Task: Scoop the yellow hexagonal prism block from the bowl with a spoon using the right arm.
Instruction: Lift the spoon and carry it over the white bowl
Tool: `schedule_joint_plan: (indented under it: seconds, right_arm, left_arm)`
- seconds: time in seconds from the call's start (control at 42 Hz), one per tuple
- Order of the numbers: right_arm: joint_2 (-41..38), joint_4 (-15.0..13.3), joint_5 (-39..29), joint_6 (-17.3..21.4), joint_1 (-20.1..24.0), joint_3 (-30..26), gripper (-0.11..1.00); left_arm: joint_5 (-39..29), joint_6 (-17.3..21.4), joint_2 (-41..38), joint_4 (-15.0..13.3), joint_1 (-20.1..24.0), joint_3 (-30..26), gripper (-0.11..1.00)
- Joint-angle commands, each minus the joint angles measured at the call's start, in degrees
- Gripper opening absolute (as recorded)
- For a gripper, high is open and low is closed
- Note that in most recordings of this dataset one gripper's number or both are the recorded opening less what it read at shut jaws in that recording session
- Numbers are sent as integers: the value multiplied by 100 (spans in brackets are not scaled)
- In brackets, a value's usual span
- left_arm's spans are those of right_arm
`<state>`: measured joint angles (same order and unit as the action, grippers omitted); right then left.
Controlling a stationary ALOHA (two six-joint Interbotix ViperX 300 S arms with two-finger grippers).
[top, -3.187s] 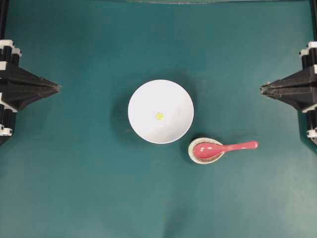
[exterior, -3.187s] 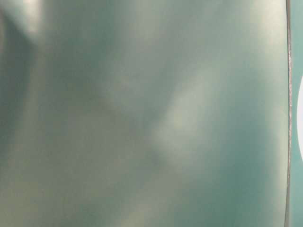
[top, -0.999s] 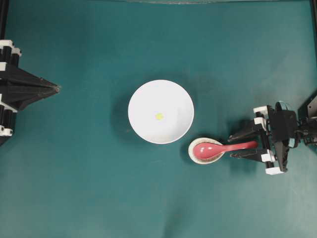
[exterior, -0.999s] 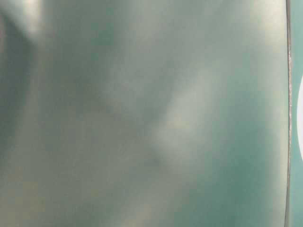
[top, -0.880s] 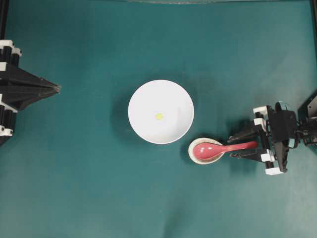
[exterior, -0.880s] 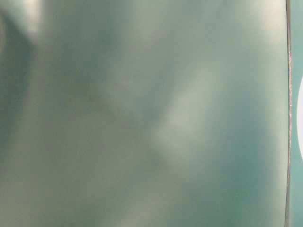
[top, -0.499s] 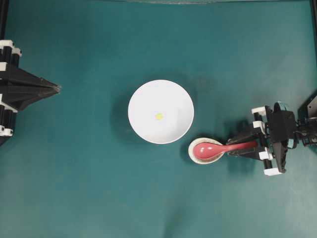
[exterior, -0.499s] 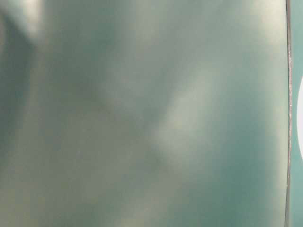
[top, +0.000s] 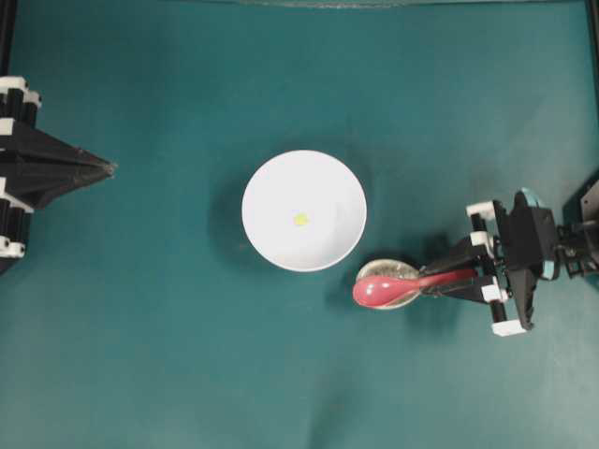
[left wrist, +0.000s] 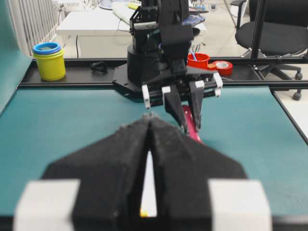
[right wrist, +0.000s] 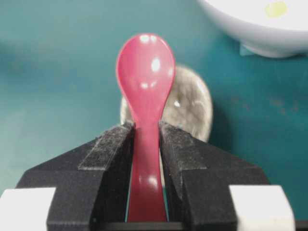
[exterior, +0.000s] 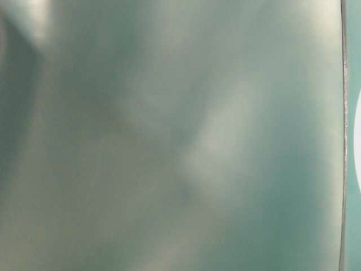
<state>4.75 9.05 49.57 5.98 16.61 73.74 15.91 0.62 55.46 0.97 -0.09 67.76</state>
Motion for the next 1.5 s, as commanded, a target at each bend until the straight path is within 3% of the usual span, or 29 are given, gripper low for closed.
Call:
schedule_joint_plan:
  seconds: [0.0, 0.285, 0.547, 0.856, 1.07, 1.284, 1.474]
  right_arm:
    - [545, -9, -633, -26, -26, -229, 24]
    - [1890, -18, -3322, -167, -369, -1037, 24]
    - [2206, -18, -4975, -229, -879, -1714, 24]
    - [1890, -18, -6381, -246, -1573, -2777, 24]
    - [1230, -44, -7699, -246, -2048, -3718, 24]
    - [431, -193, -8763, -246, -2215, -4544, 24]
    - [44, -246, -9123, -229, -2224, -4852, 24]
  left_arm:
    - [0, 9, -26, 18, -9, -123, 0]
    - [-88, 9, -18, 18, -9, -132, 0]
    - [-264, 0, -18, 18, -9, -132, 0]
    - [-334, 0, -70, 18, -9, -123, 0]
    - [-308, 9, -62, 18, 0, -123, 0]
    - [-281, 0, -62, 18, 0, -123, 0]
    - [-202, 0, -62, 18, -9, -123, 0]
